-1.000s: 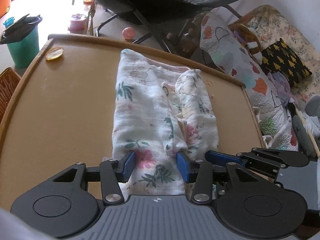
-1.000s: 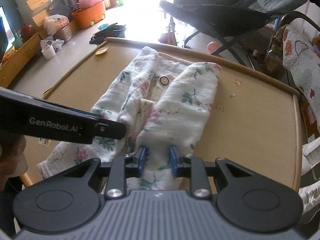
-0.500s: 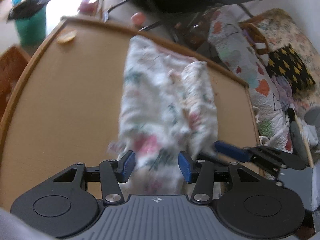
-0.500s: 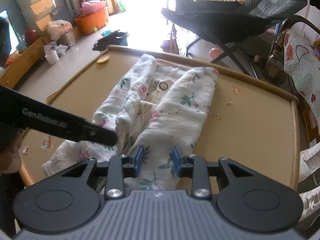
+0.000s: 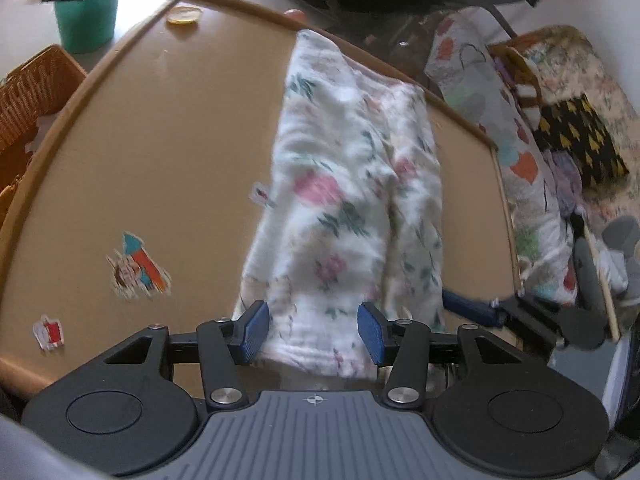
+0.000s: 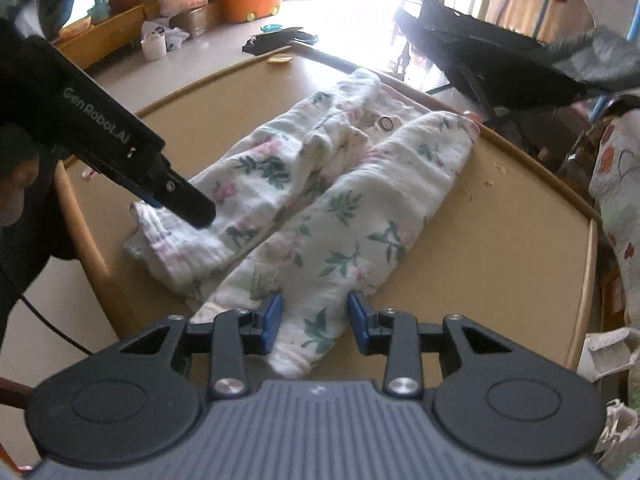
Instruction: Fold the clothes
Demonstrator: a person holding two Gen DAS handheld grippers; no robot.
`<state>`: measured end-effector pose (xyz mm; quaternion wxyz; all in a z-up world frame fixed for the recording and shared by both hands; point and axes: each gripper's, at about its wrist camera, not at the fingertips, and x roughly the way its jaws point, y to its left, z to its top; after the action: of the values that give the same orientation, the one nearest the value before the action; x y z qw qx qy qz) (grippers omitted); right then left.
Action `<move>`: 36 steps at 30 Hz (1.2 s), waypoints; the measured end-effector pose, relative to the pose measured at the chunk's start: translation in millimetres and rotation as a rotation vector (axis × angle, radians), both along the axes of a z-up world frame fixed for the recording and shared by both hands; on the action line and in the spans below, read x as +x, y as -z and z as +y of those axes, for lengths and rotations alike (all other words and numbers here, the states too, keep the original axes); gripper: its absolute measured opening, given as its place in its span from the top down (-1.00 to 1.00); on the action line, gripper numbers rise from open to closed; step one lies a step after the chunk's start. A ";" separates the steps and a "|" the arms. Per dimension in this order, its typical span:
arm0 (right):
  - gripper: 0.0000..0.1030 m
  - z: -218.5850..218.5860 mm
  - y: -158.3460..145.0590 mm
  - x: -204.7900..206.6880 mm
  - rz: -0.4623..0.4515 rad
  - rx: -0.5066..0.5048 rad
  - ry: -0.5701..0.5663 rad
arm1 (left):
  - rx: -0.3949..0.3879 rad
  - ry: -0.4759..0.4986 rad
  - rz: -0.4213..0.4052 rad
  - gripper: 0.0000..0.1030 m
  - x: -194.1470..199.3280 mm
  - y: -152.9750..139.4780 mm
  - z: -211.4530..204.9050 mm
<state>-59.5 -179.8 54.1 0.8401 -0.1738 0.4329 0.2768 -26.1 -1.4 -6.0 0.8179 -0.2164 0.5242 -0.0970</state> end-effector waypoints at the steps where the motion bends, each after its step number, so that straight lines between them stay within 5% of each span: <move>1: 0.29 0.6 -0.5 -1.1 -0.002 -0.004 -0.001 | 0.013 0.015 -0.003 0.01 -2.5 -0.3 -3.3; 7: 0.28 1.1 -7.8 -7.6 -0.023 -0.041 -0.049 | 0.030 0.107 0.008 0.01 -8.5 -8.9 -11.7; 10: 0.25 -8.4 -20.5 -13.5 -0.079 -0.036 -0.124 | 0.079 0.189 -0.091 0.01 -10.1 -26.6 -10.1; 19: 0.19 -27.5 -44.9 -21.8 -0.053 -0.058 -0.389 | 0.386 0.773 -0.472 -0.28 -34.5 -51.4 -16.6; 27: 0.19 -8.8 -32.5 -36.0 -0.020 -0.105 -0.578 | 0.455 1.078 -0.566 -0.28 -37.4 -36.0 -26.8; 31: 0.20 -0.3 -25.2 -38.8 -0.033 -0.128 -0.627 | 0.529 1.197 -0.555 -0.26 -36.3 -23.0 -38.8; 36: 0.20 6.4 -19.8 -35.6 -0.038 -0.128 -0.653 | 0.527 1.283 -0.522 -0.23 -37.0 -20.5 -43.7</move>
<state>-95.1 -173.4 73.9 0.7024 -0.3609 0.3549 0.5004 -63.1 -45.1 14.4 0.7234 0.3658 0.3422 -0.4751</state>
